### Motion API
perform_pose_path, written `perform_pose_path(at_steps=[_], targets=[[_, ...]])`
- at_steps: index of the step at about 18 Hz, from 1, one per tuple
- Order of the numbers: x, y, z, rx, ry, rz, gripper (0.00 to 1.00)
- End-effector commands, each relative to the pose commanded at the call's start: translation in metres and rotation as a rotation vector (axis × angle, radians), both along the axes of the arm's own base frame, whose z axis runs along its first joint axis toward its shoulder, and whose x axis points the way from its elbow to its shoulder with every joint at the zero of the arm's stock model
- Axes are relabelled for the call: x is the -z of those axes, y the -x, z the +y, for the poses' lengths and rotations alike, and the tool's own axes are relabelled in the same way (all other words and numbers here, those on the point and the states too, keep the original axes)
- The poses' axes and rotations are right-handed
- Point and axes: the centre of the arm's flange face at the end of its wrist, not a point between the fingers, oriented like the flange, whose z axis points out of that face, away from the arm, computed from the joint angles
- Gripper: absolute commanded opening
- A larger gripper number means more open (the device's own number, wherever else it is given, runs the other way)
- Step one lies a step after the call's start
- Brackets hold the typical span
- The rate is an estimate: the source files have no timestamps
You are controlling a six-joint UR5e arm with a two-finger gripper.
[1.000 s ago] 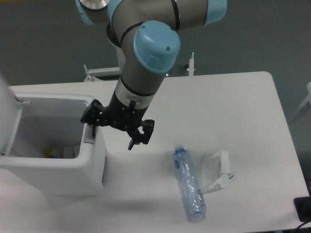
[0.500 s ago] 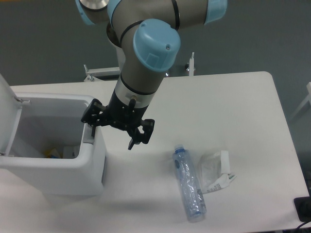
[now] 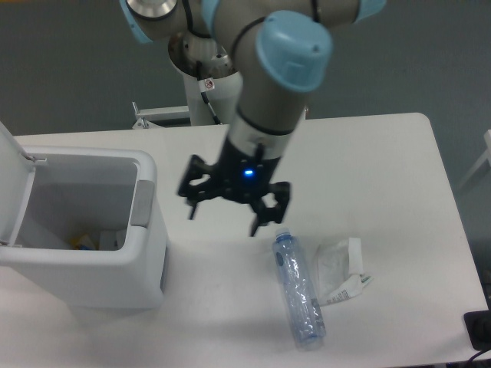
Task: Open the trash can
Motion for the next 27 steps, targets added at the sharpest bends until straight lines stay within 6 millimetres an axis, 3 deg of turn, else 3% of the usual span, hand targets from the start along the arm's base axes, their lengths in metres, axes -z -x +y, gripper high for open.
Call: perform_pose_path(at_steps=[3, 6, 9, 15, 20, 22, 27], targets=[[0.006, 0.013, -0.007, 0.069, 0.055, 0.079, 1.00], [0.024, 0.031, -0.016, 0.184, 0.135, 0.140, 1.00], [0.035, 0.048, -0.027, 0.188, 0.144, 0.139, 1.00], [0.088, 0.131, -0.090, 0.222, 0.315, 0.156, 1.00], [0.119, 0.158, -0.114, 0.224, 0.342, 0.144, 1.00], [0.125, 0.179, -0.129, 0.200, 0.353, 0.155, 1.00], [0.132, 0.193, -0.135, 0.339, 0.356, 0.209, 1.00]])
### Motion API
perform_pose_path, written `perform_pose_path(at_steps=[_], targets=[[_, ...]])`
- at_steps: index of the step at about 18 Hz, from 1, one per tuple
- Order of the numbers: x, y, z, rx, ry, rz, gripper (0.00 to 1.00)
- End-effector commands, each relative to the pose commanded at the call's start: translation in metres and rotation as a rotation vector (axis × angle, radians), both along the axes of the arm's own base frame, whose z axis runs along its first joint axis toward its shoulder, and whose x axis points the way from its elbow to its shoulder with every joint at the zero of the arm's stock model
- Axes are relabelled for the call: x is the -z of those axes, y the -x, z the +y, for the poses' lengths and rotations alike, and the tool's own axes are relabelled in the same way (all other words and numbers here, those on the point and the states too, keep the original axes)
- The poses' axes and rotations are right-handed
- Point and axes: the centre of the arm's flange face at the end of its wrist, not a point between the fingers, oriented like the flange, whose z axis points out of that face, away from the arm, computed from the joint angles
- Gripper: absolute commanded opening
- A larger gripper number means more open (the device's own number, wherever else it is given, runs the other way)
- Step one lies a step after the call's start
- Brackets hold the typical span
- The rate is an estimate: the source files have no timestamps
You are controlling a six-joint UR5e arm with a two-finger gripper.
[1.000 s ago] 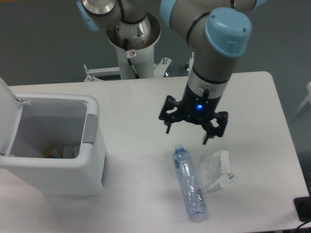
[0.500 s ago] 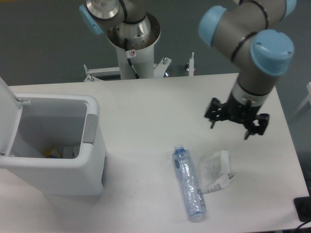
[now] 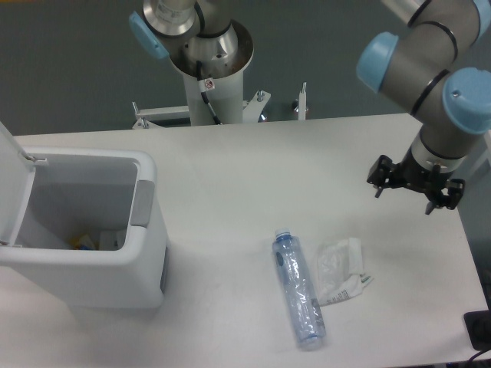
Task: Open the trash can
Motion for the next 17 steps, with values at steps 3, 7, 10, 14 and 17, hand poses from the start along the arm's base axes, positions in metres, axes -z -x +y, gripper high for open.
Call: perform_pose_path(at_steps=[3, 7, 10, 14, 17], targets=[[0.001, -0.003, -0.001, 0.017, 0.003, -0.002, 1.00], [0.003, -0.003, -0.003, 0.018, 0.027, 0.005, 1.00], [0.003, -0.002, -0.003, 0.019, 0.026, 0.006, 1.00], [0.009, -0.005, -0.001, 0.021, 0.028, -0.004, 1.00], [0.013, -0.009, 0.000, 0.024, 0.025, 0.006, 1.00]])
